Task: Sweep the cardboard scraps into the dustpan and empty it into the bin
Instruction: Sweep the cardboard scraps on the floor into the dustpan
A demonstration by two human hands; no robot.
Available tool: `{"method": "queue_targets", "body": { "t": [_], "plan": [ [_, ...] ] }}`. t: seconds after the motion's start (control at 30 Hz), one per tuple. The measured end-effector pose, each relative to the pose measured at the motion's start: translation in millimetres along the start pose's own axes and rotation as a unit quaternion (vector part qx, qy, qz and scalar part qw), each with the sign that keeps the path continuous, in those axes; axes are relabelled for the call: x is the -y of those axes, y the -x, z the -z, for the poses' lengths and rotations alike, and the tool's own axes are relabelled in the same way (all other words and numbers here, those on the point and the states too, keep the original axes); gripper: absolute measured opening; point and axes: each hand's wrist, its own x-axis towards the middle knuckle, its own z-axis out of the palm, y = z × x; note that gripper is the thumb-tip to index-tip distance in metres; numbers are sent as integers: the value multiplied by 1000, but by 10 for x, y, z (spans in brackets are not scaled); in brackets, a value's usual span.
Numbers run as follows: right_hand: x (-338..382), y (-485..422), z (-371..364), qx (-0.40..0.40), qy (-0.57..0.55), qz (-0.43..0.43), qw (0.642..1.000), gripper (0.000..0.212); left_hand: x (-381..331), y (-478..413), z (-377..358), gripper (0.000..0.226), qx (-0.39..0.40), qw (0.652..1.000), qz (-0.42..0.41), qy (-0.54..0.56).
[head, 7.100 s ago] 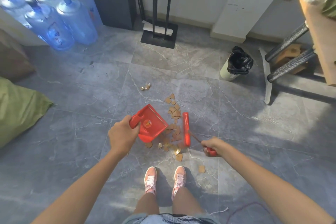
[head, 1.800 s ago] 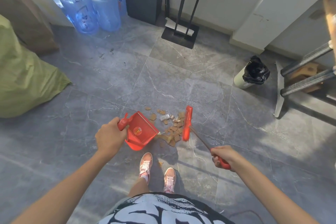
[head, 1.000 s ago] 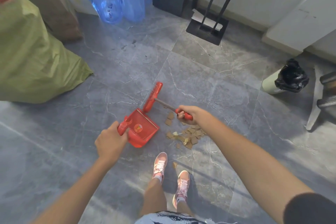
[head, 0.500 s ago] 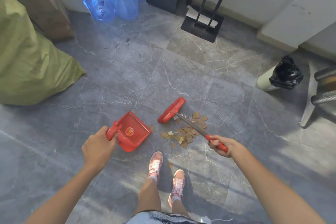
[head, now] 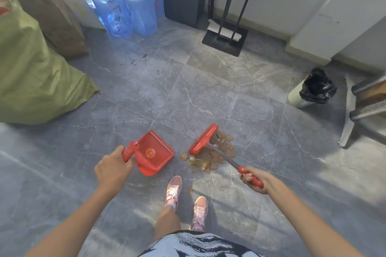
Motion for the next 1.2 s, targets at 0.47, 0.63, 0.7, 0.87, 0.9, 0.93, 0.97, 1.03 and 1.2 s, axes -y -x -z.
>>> {"method": "queue_targets", "body": {
  "t": [0.47,0.63,0.7,0.87,0.9,0.93,0.97,1.03,1.2],
  "plan": [
    [-354,274,-544,60,187,24,980,6,498,773,7,28,-45,991,121,45],
    [-574,203,-1074,65,238,24,969,12,824,733,34,27,-25,989,136,54],
    [-665,154,-1319,68,259,17,963,9,952,719,65,26,-20,988,143,59],
    [-863,-62,-1887,68,287,-12,955,13,1239,686,108,27,-24,984,162,72],
    [-882,-101,-1979,63,295,-17,953,16,1288,681,102,28,-25,983,164,73],
    [-901,-131,-2055,59,302,-23,951,18,1329,681,90,27,-23,984,164,73],
    [-919,-161,-2110,54,310,-29,949,19,1364,691,81,27,-17,984,164,71],
    [-928,-231,-2152,43,322,-36,945,21,1423,707,55,26,-6,984,164,69],
    [-742,-297,-1843,23,321,-40,946,9,1495,752,40,28,1,983,171,64]
  ]
}}
